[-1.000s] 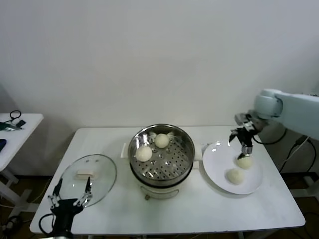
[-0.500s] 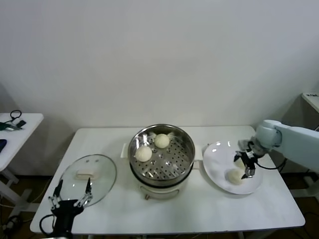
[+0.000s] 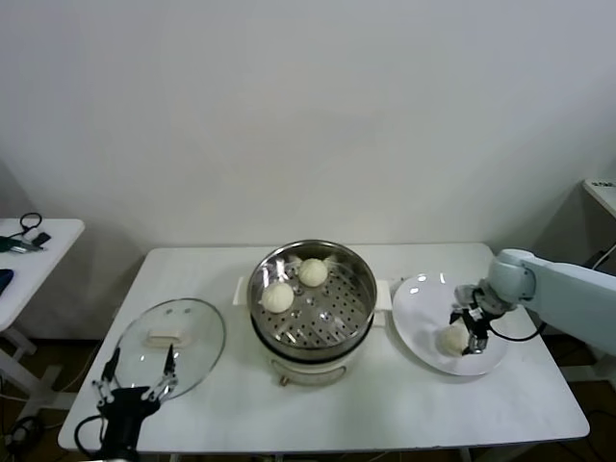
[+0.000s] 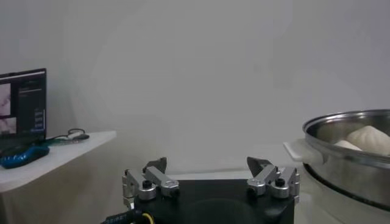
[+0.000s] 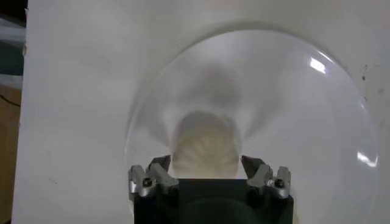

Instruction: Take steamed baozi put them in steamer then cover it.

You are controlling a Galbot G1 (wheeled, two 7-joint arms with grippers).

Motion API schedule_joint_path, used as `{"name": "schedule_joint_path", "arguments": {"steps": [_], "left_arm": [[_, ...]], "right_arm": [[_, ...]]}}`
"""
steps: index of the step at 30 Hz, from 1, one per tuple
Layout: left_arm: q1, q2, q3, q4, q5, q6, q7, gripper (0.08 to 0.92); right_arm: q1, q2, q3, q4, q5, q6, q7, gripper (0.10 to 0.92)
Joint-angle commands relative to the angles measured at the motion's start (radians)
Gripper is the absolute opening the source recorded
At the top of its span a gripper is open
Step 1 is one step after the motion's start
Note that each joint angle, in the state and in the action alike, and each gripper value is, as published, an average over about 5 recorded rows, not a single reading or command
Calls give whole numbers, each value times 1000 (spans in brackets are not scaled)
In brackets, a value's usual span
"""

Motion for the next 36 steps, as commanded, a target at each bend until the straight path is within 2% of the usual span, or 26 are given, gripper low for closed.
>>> {"name": "schedule_joint_path", "arguments": {"steps": [1, 4, 9, 17, 24, 30, 36], "left_arm": [[1, -1, 0, 0, 1, 0, 0, 823], [1, -2, 1, 0, 3, -1, 0, 823], [0, -5, 5, 0, 10, -1, 0, 823], [-1, -6, 10, 0, 26, -1, 2, 823], [-2, -6, 12, 0, 28, 1, 2, 823], [-4, -12, 13, 0, 37, 0, 2, 823], [-2, -14, 8, 0, 31, -4, 0, 823]], "right_arm": [[3, -4, 10, 0, -16, 1, -23, 728], [45, -3, -7, 6, -9, 11, -37, 682], [244, 25, -116, 24, 34, 82, -76, 656], [729, 218, -326, 54, 185, 361, -180, 653], [892, 382, -225, 247, 243, 564, -209, 658], [821, 470, -208, 436, 141, 630, -136, 660], [638, 537, -205, 465, -28, 664, -64, 654]]}}
